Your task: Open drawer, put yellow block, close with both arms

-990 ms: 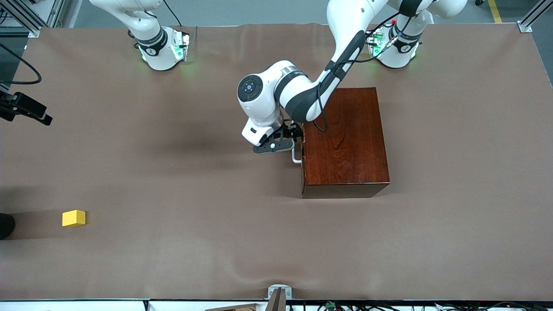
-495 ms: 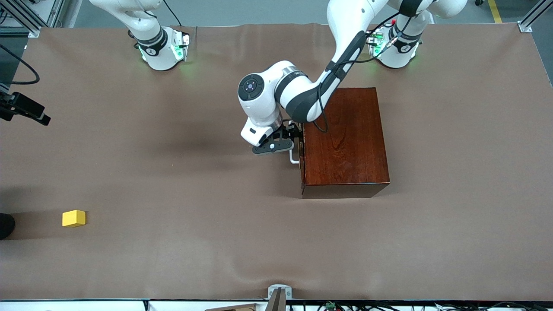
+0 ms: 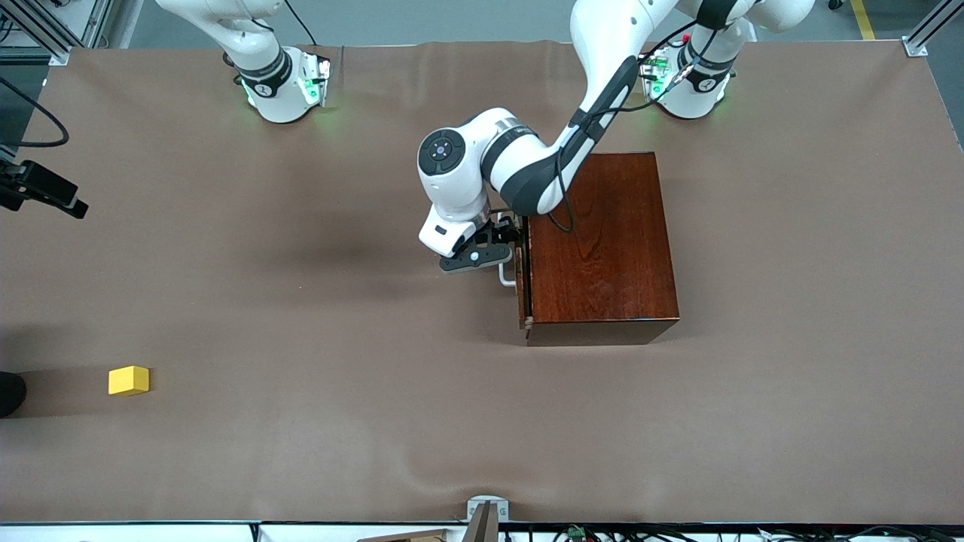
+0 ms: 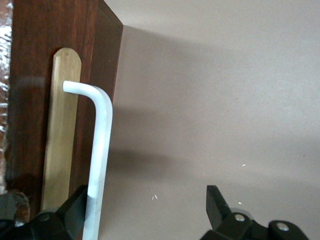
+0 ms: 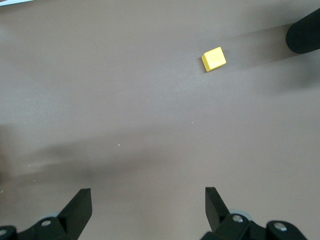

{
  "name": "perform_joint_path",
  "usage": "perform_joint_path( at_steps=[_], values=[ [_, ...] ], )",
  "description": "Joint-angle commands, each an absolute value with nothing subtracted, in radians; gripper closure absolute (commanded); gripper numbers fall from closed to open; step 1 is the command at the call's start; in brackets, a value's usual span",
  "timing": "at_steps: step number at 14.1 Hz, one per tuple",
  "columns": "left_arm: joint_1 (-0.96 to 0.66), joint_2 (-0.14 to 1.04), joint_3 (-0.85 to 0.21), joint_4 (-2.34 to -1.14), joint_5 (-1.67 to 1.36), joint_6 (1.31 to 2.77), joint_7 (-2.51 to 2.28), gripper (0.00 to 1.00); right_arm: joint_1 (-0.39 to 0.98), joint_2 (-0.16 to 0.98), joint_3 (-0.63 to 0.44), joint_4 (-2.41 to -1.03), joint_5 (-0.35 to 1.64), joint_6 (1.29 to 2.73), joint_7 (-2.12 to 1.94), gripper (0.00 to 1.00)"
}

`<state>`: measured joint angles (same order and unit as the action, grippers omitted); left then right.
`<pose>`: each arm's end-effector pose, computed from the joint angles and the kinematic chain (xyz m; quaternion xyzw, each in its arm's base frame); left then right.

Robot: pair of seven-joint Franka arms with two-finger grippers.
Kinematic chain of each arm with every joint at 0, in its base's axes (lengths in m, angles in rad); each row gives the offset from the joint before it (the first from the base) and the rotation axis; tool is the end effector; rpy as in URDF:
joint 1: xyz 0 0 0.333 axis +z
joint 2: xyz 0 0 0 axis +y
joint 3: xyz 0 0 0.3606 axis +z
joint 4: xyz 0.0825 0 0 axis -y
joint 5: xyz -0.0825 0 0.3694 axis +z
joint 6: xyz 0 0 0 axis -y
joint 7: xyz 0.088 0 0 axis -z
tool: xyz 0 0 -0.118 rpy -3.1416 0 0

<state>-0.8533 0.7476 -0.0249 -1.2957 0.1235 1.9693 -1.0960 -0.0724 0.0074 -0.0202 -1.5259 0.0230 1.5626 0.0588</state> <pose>0.4906 -0.5693 0.3230 -0.9945 -0.0856 -0.0193 0.0568 0.5406 -0.0474 0.6739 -0.9970 0.0754 -0.0148 0.0112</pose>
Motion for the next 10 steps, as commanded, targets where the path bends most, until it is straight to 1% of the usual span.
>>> perform_joint_path(
  at_steps=[1, 6, 10],
  values=[
    [-0.864, 0.792, -0.032, -1.255, 0.084, 2.111, -1.111, 0.0, -0.084, 0.005, -0.012, -1.514, 0.023, 1.555, 0.06, 0.0],
    [-0.865, 0.796, -0.031, -1.255, 0.072, 2.161, -1.118, 0.0, -0.084, 0.005, -0.011, -1.514, 0.023, 1.555, 0.06, 0.0],
    [-0.867, 0.801, -0.029, -1.255, 0.074, 2.239, -1.103, 0.0, -0.083, 0.006, -0.011, -1.514, 0.023, 1.56, 0.06, 0.0]
  ],
)
